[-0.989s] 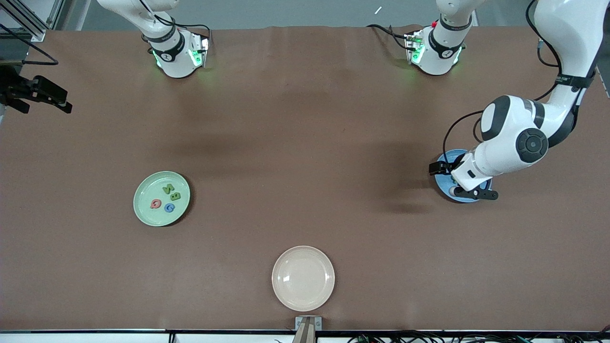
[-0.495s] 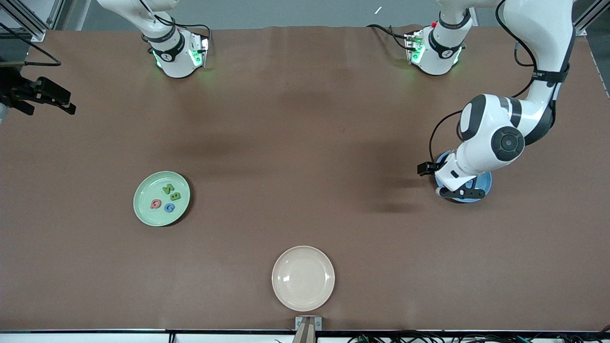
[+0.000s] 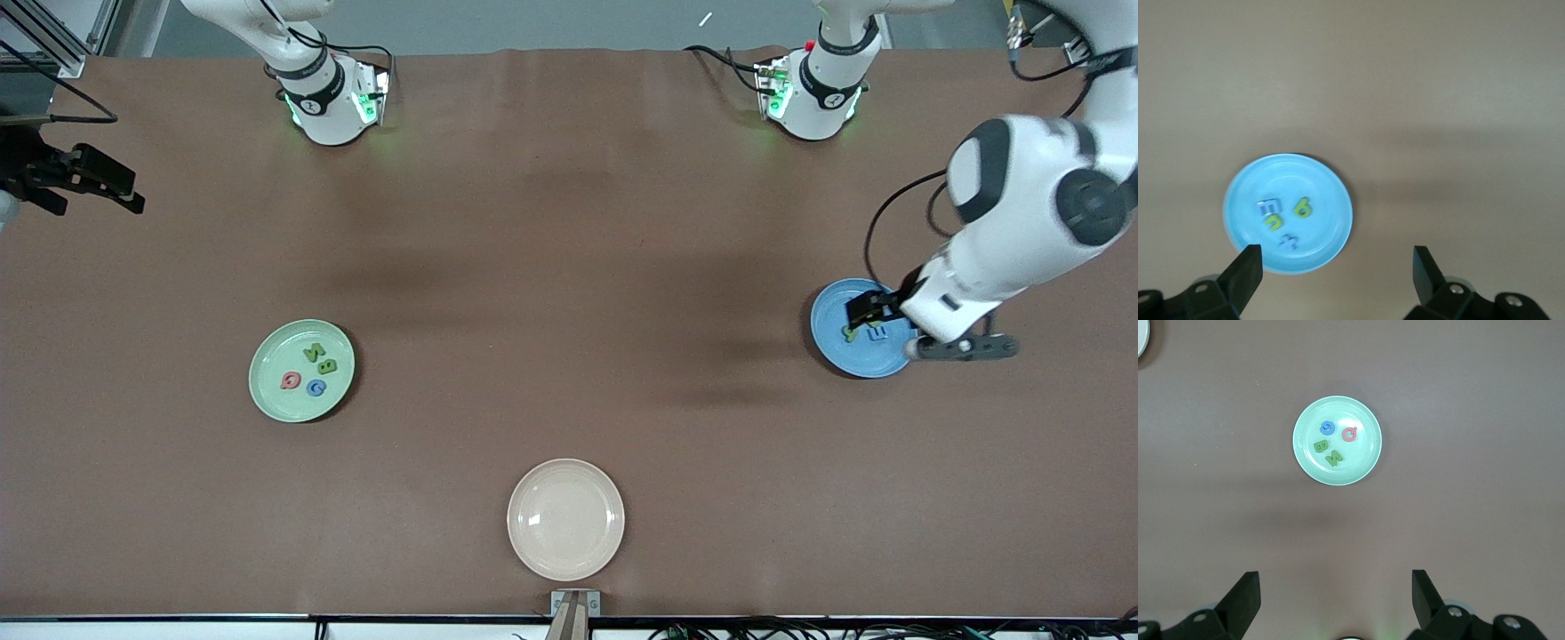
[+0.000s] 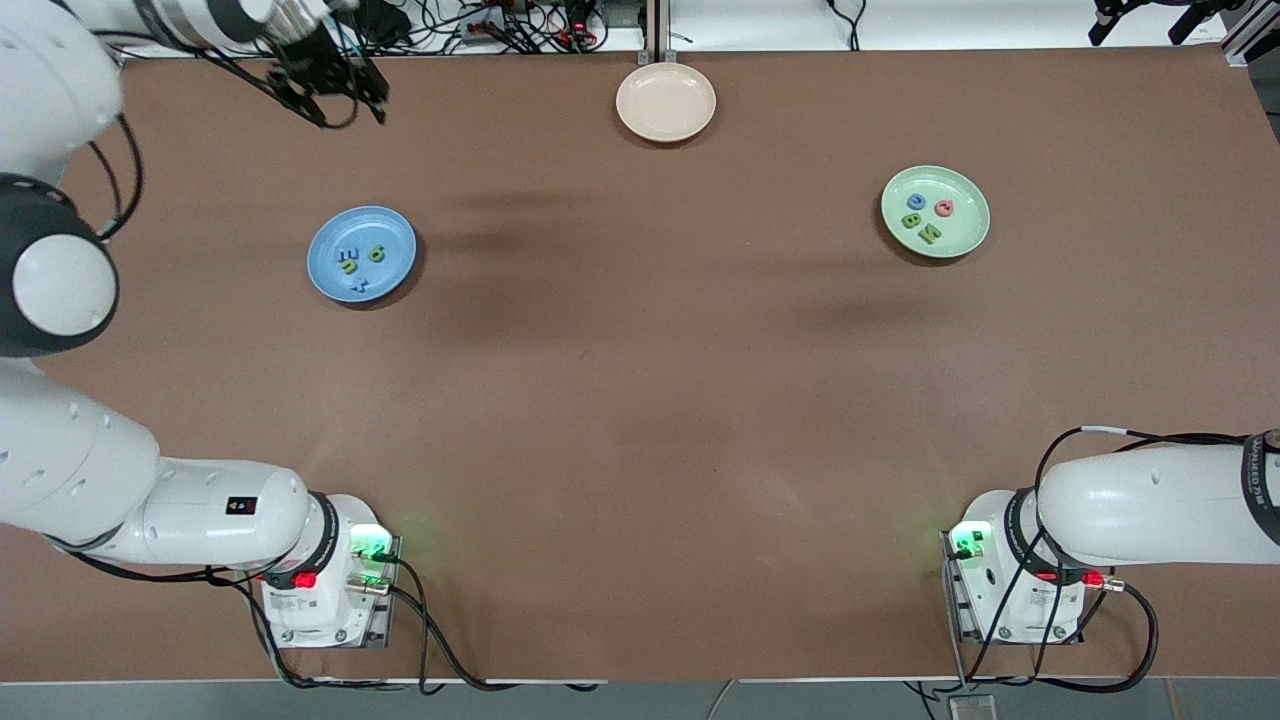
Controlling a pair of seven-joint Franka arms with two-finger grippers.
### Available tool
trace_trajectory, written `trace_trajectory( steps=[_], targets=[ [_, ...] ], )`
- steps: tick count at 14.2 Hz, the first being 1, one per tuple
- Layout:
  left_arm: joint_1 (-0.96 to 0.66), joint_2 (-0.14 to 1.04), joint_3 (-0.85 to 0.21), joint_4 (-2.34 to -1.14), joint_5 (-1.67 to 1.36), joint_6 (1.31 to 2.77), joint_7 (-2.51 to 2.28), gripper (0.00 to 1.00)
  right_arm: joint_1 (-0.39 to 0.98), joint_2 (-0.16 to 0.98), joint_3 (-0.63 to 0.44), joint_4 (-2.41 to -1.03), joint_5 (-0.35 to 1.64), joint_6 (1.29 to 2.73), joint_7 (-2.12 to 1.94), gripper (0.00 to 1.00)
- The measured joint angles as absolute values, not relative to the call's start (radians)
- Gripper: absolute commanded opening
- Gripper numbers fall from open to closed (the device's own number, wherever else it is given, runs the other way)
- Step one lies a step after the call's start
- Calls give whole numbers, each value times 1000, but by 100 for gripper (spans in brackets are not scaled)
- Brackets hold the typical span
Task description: Sort upper and lower case letters into plates
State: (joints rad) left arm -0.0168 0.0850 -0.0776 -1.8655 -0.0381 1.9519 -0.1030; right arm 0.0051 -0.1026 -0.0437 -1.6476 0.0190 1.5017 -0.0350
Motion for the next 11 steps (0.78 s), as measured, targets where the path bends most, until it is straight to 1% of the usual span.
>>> trace_trajectory(
  steps=[3, 7, 9, 11],
  targets=[
    [17, 9, -76, -1776, -38, 1806, -97, 99, 5, -103, -44, -1648, 19, 1499, -35, 100],
    [26, -14, -76, -1607, -40, 1598, -80, 99, 5, -103, -44, -1649, 19, 1498, -35, 100],
    [35, -15, -76, -1543, -40, 1550, -79, 99, 5, -103, -43, -1649, 19, 1498, -36, 100],
    [49, -17, -76, -1516, -40, 1537, -64, 99, 5, -103, -44, -1650, 18, 1498, -36, 100]
  ],
)
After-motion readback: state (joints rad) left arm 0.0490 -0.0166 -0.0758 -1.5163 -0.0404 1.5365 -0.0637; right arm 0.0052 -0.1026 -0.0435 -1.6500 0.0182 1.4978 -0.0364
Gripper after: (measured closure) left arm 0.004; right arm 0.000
